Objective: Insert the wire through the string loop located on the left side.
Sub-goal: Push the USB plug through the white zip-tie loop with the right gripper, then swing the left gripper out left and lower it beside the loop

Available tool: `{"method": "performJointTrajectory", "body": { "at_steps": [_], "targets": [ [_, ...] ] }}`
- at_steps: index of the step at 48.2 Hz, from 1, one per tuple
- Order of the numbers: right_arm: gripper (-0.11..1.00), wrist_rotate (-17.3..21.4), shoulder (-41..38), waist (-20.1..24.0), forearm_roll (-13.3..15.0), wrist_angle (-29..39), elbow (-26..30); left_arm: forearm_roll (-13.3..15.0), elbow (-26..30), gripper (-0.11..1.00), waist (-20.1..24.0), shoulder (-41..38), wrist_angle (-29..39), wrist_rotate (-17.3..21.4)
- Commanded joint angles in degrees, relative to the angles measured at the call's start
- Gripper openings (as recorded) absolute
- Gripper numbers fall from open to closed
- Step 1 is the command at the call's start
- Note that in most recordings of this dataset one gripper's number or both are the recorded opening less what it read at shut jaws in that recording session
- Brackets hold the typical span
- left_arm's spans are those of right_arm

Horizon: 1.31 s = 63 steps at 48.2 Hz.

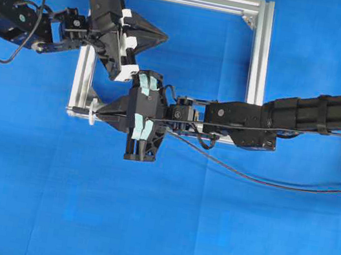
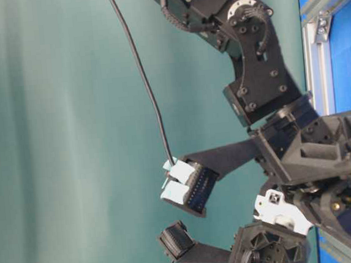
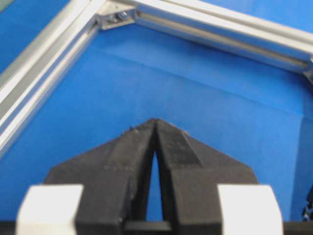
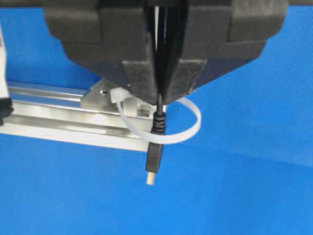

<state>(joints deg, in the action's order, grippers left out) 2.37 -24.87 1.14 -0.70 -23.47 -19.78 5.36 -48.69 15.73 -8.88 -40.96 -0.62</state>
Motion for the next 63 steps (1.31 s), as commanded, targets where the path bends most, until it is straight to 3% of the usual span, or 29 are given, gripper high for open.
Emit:
{"method": "performJointTrajectory", "body": {
  "at_steps": [1, 29, 63],
  "targets": [
    [-0.01, -0.18, 1.49, 0.18, 0.26, -0.35, 1.67, -0.18, 0.53, 0.00, -0.09, 1.58, -0.18, 0.18],
    [-0.01, -0.18, 1.49, 0.18, 0.26, -0.35, 1.49, -0.18, -2.64, 0.00, 0.44, 3.08, -0.79, 0.26],
    [-0.01, -0.18, 1.49, 0.18, 0.18, -0.35, 1.32, -0.18, -23.91, 0.00, 1.67, 19.07, -2.46, 0.26]
  ]
}}
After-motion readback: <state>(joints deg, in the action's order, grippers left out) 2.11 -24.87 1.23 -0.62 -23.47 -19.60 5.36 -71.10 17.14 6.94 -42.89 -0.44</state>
